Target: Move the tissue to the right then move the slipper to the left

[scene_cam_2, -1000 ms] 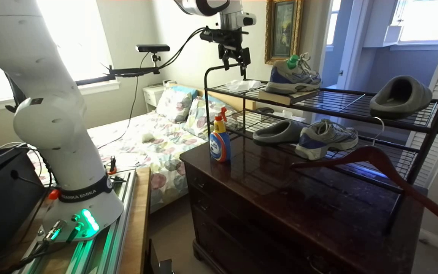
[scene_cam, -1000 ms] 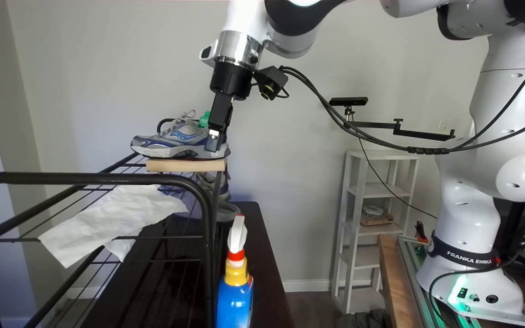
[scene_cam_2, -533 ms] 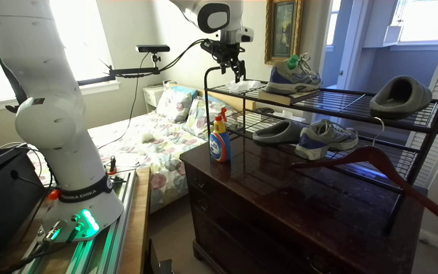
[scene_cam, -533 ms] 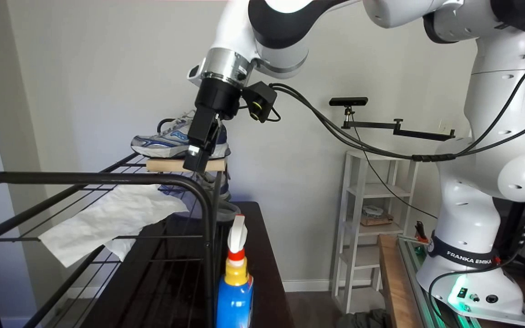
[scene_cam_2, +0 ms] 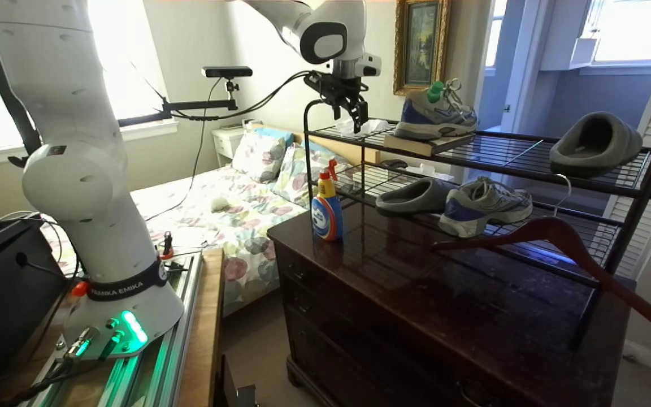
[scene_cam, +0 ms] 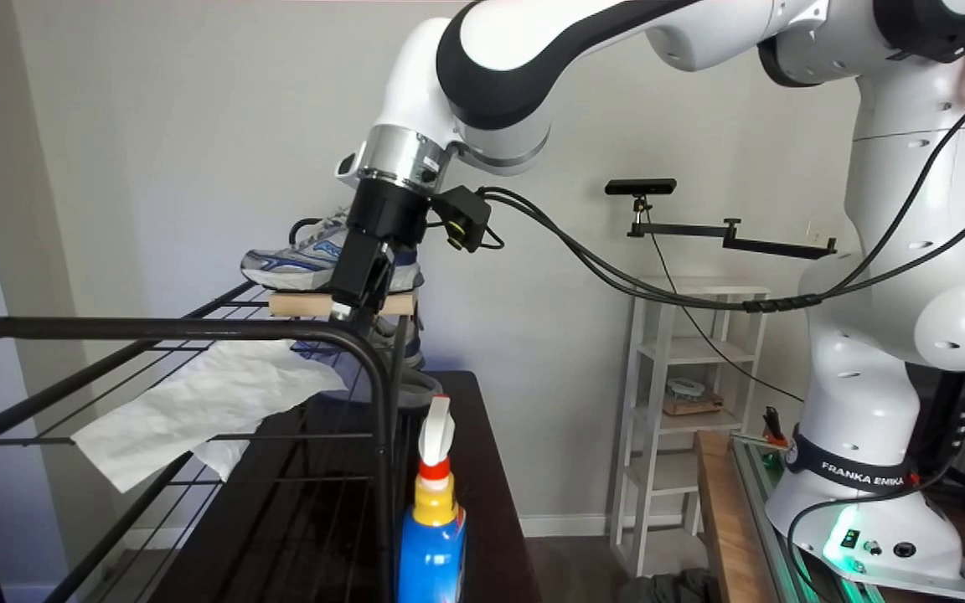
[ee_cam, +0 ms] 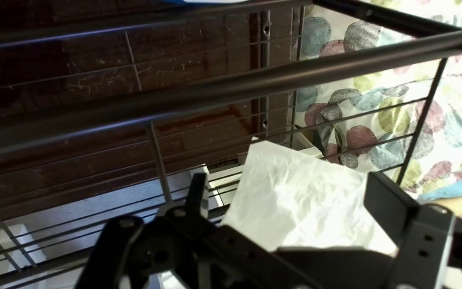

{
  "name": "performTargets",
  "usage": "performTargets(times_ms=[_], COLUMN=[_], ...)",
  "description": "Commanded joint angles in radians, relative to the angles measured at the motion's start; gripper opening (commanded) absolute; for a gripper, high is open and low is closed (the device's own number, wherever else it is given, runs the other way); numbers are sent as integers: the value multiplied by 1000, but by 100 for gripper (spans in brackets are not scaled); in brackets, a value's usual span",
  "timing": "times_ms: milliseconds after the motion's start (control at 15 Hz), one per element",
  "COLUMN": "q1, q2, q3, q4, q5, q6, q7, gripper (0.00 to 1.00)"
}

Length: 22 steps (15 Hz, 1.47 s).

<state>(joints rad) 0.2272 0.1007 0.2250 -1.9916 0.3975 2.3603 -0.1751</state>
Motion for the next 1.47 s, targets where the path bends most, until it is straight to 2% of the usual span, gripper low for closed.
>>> performTargets(times_ms=[0,600,667,800,933,1067,1133,1200,1400], q1=[-4,-6,-8,-12,-15,-16,-17,-17,-17], q2=[44,91,96,105,112,118,121,124,129], q3=[15,37,38,39,40,41,41,42,42], q4=[26,77,80,82,82,85,88,90,94], q5=[3,-15,-10,-5,-4,-6,-6,-6,-11], q6=[49,64,64,64,64,64,64,64,61], q7=[-24,-59,-65,-76,-83,-89,-90,-91,-88], gripper=[100,100,93,85,87,70,65,53,30])
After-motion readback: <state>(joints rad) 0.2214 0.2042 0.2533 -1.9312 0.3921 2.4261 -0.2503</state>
